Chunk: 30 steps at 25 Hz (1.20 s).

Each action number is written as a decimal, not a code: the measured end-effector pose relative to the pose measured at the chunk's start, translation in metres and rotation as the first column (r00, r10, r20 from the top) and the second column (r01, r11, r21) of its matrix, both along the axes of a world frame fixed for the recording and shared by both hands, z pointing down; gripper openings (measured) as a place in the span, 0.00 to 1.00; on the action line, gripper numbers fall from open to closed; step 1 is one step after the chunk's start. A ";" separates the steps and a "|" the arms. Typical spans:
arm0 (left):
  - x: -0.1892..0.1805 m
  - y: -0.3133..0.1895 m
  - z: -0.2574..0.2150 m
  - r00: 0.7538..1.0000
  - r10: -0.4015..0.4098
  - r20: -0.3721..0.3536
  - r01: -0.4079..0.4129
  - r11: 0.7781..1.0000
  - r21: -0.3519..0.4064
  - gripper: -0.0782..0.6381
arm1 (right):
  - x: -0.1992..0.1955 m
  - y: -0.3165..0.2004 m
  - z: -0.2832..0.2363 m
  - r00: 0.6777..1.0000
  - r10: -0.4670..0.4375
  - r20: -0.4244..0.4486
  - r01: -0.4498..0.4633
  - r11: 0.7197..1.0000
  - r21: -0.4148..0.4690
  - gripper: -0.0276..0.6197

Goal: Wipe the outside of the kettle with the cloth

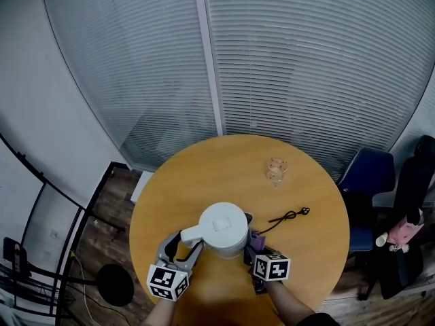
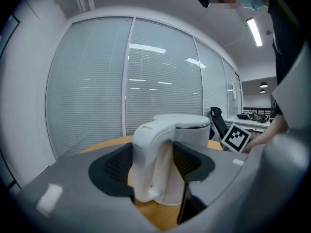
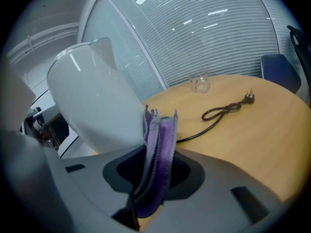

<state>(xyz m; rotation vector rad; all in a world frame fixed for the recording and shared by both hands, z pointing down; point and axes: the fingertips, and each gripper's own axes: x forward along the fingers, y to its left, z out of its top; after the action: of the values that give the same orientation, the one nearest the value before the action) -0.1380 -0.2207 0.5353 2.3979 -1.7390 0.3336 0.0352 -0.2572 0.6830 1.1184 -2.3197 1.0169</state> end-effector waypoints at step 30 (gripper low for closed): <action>-0.035 -0.051 0.014 0.980 0.096 0.174 -0.093 0.995 -0.023 0.31 | 0.012 -0.015 -0.160 0.962 0.013 0.273 -0.067 0.980 0.189 0.20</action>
<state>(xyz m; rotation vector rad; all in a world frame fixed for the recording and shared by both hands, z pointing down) -0.1731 -0.2718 0.5497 2.5139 -1.6866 0.5845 0.0471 -0.2718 0.5233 1.1664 -2.6746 1.0289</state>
